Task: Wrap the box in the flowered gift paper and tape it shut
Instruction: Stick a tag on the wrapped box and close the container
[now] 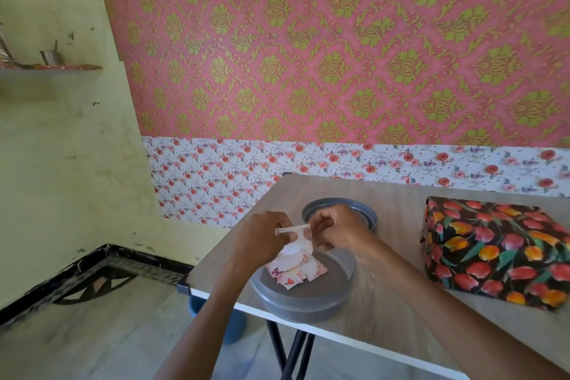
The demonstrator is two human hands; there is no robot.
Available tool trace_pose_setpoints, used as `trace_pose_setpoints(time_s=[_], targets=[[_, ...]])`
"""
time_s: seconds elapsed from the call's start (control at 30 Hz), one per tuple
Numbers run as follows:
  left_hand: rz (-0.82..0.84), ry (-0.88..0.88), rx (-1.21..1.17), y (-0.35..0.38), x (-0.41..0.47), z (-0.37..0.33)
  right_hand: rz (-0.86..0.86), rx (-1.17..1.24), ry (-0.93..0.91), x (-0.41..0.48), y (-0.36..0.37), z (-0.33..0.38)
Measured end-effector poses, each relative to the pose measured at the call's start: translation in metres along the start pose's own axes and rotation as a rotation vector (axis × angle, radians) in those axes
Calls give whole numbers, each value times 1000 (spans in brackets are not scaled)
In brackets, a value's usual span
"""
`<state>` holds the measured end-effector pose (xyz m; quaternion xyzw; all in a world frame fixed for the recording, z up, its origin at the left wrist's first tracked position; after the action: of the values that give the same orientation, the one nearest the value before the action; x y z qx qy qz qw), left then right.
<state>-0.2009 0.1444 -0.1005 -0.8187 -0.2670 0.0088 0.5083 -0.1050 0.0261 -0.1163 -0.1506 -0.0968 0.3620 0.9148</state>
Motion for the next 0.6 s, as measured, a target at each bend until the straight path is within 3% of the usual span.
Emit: trace_pose_setpoints(time_s=[0.13,0.23,0.6], targets=[[-18,-28,-217,2,1,4,-140,6,-132,-5,-17,8],[-64,-70,-357,-1,0,5,-145,-23,-245,-8,-21,14],[-99,38,-422,-8,-2,-22,-196,-144,-442,-23,-36,31]])
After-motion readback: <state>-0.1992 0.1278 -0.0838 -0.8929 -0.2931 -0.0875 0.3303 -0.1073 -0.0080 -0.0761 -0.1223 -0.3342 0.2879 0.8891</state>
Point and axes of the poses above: each hand's wrist, its own x-axis towards the middle knuckle, its own y-axis out of the palm, z = x × y, the point moved 9 cm from there along x, towards the middle knuckle
